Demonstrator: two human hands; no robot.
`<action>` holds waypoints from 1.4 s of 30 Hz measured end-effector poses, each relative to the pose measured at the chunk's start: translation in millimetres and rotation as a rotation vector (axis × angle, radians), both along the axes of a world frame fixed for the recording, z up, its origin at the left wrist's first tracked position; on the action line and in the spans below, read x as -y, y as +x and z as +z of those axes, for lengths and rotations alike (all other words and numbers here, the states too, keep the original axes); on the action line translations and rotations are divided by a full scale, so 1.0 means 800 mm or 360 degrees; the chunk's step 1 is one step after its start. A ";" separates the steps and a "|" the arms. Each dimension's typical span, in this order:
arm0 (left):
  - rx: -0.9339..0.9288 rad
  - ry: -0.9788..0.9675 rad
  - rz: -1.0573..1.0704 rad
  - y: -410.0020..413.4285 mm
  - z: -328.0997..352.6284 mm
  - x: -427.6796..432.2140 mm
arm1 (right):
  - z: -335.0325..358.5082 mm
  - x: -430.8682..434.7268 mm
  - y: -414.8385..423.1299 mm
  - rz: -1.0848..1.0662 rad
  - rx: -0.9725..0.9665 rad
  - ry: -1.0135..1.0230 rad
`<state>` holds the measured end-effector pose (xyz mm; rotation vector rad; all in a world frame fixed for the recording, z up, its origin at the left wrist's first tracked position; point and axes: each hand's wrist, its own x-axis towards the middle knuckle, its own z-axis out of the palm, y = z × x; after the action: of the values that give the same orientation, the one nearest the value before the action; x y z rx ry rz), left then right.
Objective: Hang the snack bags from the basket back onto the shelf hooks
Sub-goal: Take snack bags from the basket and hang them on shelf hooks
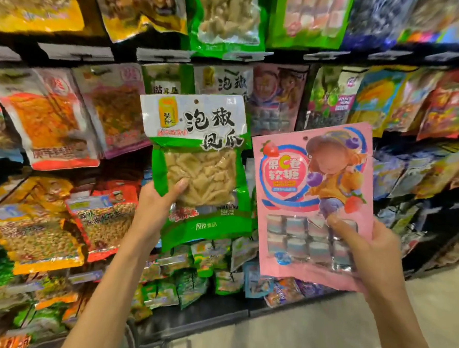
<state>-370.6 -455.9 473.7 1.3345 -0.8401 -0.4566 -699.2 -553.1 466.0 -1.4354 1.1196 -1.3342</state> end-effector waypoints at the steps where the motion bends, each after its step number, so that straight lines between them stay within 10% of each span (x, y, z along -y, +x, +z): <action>1: -0.0004 -0.0006 -0.0015 -0.001 0.003 0.017 | 0.002 0.014 0.001 -0.0001 0.0003 -0.0004; 42: -0.0013 0.0004 0.0061 0.008 0.030 0.233 | 0.034 0.224 0.046 0.0318 0.0205 0.0004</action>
<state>-364.1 -642.6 498.0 1.3483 -0.8056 -0.4331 -662.5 -732.4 493.3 -1.3989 0.8702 -1.2635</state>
